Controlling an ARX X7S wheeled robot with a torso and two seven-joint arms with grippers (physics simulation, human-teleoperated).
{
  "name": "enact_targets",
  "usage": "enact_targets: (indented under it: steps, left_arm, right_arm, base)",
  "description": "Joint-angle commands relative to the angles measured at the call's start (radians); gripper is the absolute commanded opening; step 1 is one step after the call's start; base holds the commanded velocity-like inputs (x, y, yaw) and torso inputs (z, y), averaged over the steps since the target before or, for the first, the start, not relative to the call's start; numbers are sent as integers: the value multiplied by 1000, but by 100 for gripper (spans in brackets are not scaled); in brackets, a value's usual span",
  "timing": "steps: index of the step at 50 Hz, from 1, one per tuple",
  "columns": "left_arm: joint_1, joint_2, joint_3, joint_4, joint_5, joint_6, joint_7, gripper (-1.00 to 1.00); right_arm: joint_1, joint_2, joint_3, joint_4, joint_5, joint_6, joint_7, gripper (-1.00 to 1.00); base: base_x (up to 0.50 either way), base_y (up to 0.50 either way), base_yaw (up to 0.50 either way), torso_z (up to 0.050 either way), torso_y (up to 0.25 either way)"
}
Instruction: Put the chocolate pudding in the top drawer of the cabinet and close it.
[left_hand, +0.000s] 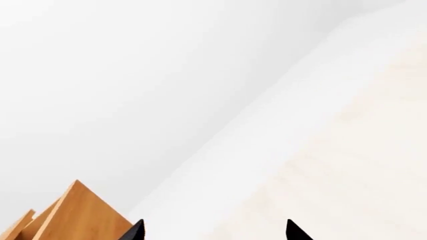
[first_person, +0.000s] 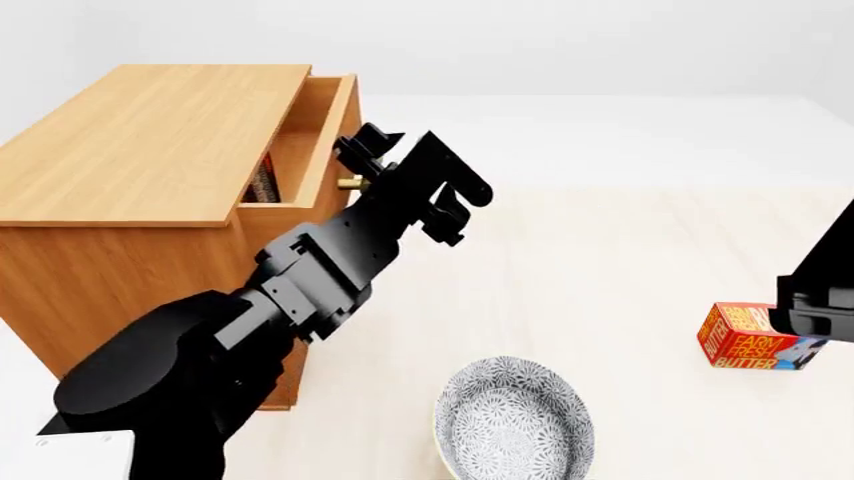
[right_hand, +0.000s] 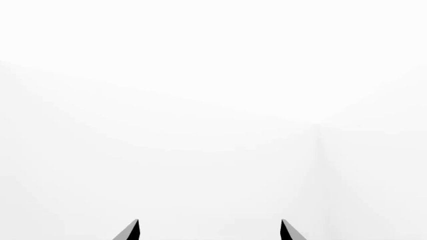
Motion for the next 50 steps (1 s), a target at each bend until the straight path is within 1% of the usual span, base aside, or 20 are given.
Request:
enact_targets:
  steps: [1, 4, 10, 14, 16, 34, 50]
  left_arm:
    - [2, 0, -31, -198, -80, -15, -30, 100]
    - [-4, 0, -38, -170, -87, -44, -62, 100]
    - [-43, -6, -65, -80, -143, -168, -203, 100]
    - [-60, -114, -78, 186, -195, -306, -365, 100]
    - [-64, -142, -84, 247, -209, -339, -413, 100]
    - [-71, -134, -71, 242, -182, -377, -509, 100]
    - [-75, -131, -65, 244, -170, -401, -557, 100]
  right_arm:
    - [-6, 2, -8, 5, -14, -14, 4, 100]
    - [-8, 2, -9, 9, -15, -20, 2, 100]
    - [-15, 2, -14, 21, -24, -41, 1, 100]
    - [-19, 2, -16, 18, -31, -44, 9, 100]
    - [-20, 2, -16, 17, -32, -44, 9, 100]
    - [-27, 2, -16, 9, -43, -48, 19, 100]
    - [-28, 2, -10, 13, -35, -47, 13, 100]
  base:
    - [14, -3, -3, 0, 0]
    - [14, 0, -1, 0, 0]
    - [13, 0, 0, 0, 0]
    - [3, 0, 0, 0, 0]
    - [0, 0, 0, 0, 0]
    - [0, 0, 0, 0, 0]
    - [0, 0, 0, 0, 1]
